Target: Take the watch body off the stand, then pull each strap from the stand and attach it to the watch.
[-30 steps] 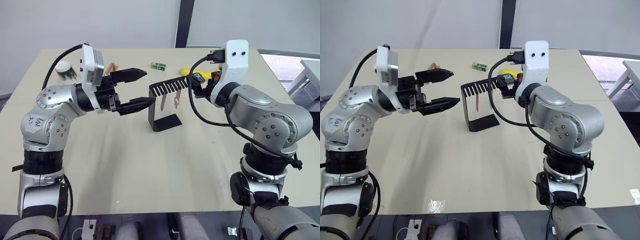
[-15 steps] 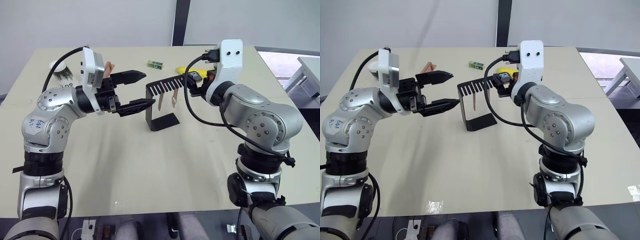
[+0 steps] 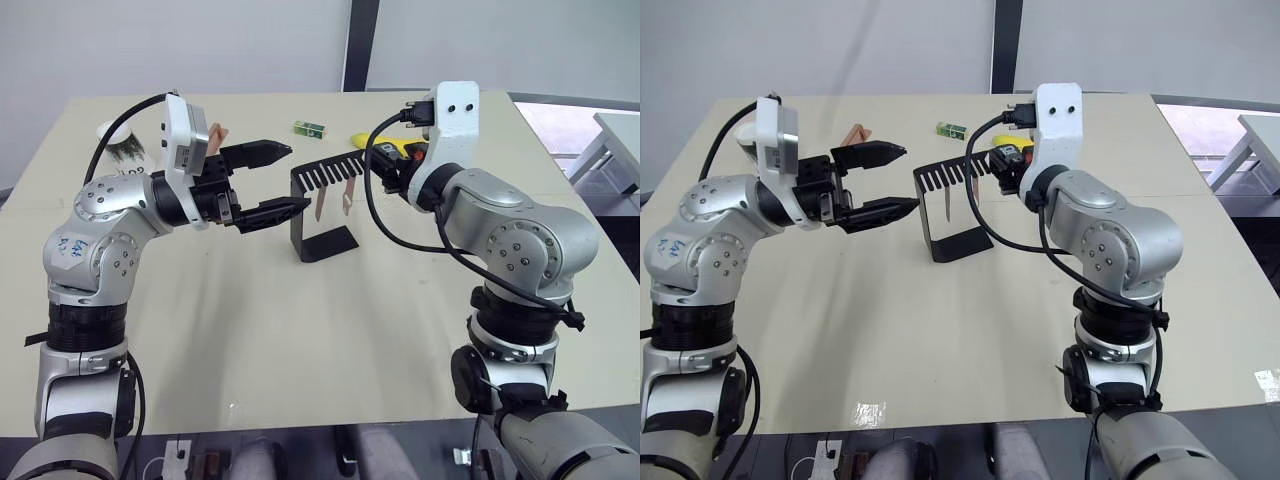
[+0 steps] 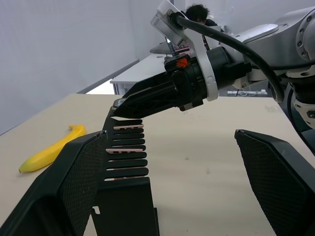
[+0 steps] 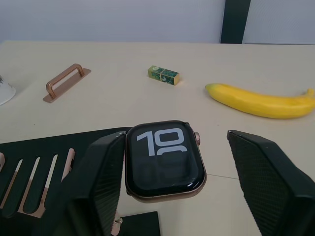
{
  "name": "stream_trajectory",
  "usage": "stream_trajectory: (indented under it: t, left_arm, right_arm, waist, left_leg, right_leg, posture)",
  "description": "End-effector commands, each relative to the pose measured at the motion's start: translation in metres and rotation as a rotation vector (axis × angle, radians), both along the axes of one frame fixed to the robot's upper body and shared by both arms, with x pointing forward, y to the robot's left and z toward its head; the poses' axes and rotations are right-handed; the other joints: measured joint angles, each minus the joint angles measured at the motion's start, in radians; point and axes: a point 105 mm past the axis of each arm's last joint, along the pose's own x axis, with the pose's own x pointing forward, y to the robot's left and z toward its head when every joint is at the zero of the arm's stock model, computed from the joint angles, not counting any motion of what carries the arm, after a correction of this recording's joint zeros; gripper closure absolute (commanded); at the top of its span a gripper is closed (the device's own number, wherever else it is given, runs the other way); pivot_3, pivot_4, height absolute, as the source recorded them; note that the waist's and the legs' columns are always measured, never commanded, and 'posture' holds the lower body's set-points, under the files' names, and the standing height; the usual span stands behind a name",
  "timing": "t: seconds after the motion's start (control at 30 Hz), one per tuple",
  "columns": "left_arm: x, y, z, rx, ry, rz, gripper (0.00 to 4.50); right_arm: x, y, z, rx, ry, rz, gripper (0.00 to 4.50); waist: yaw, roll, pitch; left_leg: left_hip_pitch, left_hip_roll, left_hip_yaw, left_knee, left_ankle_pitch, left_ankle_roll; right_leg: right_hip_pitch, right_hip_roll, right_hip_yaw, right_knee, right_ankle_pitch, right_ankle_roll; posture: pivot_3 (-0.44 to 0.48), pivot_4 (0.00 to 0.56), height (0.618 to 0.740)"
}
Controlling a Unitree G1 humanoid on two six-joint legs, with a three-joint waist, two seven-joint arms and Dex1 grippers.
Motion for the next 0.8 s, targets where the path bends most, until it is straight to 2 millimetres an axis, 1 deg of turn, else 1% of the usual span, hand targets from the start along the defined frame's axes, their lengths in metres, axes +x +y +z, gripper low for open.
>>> stream_trajectory:
  t: [0.03,0.37,0.4,0.47,0.5,0.53,0.8]
  left_arm:
    - [-0.0064,-0.0001,0.0133,-0.003,-0.065,0.0,0.0]
    - [-0.0061,-0.0006,0.0139,-0.003,-0.068,0.003,0.0]
    - [-0.006,-0.0008,0.0138,-0.003,-0.068,0.002,0.0]
    - [-0.006,-0.0011,0.0138,-0.002,-0.07,0.002,0.0]
    - [-0.006,-0.0012,0.0138,-0.002,-0.071,0.002,0.0]
    - [-0.0059,-0.0013,0.0138,-0.002,-0.071,0.002,0.0]
    - [-0.0059,-0.0013,0.0136,-0.004,-0.069,0.001,0.0]
  right_arm:
    - [-0.0056,0.006,0.0205,0.012,-0.086,0.027,0.87]
    - [-0.0067,0.0085,0.022,0.011,-0.094,0.035,0.87]
    - [-0.007,0.009,0.0222,0.01,-0.095,0.039,1.4]
    - [-0.0079,0.0101,0.0221,0.008,-0.095,0.047,2.2]
    - [-0.0082,0.0105,0.0219,0.007,-0.095,0.049,2.68]
    - [-0.0086,0.0108,0.0221,0.007,-0.096,0.051,2.93]
    - [-0.0125,0.0128,0.028,-0.007,-0.117,0.062,2.92]
  waist:
    - [0.0,0.0,0.0]
    - [0.0,0.0,0.0]
    - [0.0,0.0,0.0]
    - [0.0,0.0,0.0]
    - [0.0,0.0,0.0]
    - [0.0,0.0,0.0]
    - [0.0,0.0,0.0]
  left_leg:
    - [0.0,0.0,0.0,0.0,0.0,0.0]
    - [0.0,0.0,0.0,0.0,0.0,0.0]
    - [0.0,0.0,0.0,0.0,0.0,0.0]
    - [0.0,0.0,0.0,0.0,0.0,0.0]
    - [0.0,0.0,0.0,0.0,0.0,0.0]
    - [0.0,0.0,0.0,0.0,0.0,0.0]
    - [0.0,0.0,0.0,0.0,0.0,0.0]
  right_leg:
    - [0.0,0.0,0.0,0.0,0.0,0.0]
    - [0.0,0.0,0.0,0.0,0.0,0.0]
    - [0.0,0.0,0.0,0.0,0.0,0.0]
    - [0.0,0.0,0.0,0.0,0.0,0.0]
    - [0.0,0.0,0.0,0.0,0.0,0.0]
    - [0.0,0.0,0.0,0.0,0.0,0.0]
    - [0.0,0.0,0.0,0.0,0.0,0.0]
  posture:
    - [0.0,0.15,0.74]
    - [0.0,0.15,0.74]
    - [0.0,0.15,0.74]
    - [0.0,0.15,0.74]
    - [0.0,0.15,0.74]
    - [0.0,0.15,0.74]
    - [0.0,0.15,0.74]
